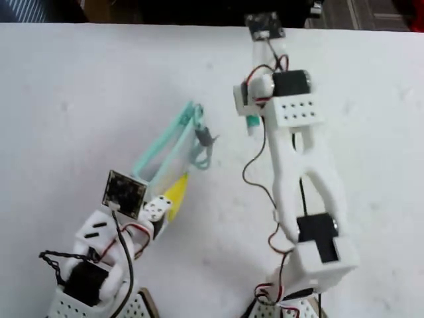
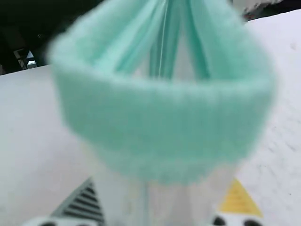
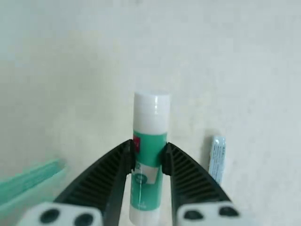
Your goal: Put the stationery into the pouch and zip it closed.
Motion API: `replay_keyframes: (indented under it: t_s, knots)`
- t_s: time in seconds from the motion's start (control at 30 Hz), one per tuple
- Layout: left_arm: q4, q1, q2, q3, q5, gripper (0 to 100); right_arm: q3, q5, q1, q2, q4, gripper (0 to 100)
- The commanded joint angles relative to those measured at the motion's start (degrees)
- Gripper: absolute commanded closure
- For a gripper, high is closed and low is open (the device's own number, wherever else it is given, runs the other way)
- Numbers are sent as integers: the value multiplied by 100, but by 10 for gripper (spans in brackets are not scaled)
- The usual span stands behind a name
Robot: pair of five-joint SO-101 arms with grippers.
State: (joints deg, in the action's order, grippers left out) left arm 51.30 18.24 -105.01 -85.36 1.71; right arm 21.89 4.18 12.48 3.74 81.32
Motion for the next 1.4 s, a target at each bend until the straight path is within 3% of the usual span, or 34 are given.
replay_keyframes:
  t_s: [0.0,0.3,0.5,0.77,1.07,1.37]
  knots:
    - [-97,31,31,9,9,793,774,70,233,-1121,171,981]
    - [-97,31,31,26,26,793,1090,26,2070,-2879,154,981]
    - [35,-22,31,149,659,743,255,26,3002,-3178,-479,981]
    - [229,-22,31,316,563,744,-2180,18,3125,-3521,-1991,981]
    - [229,-31,31,316,563,744,-4985,18,3125,-5042,-3925,981]
    - [220,-31,31,308,563,744,-5749,-413,3125,-6009,-4831,982]
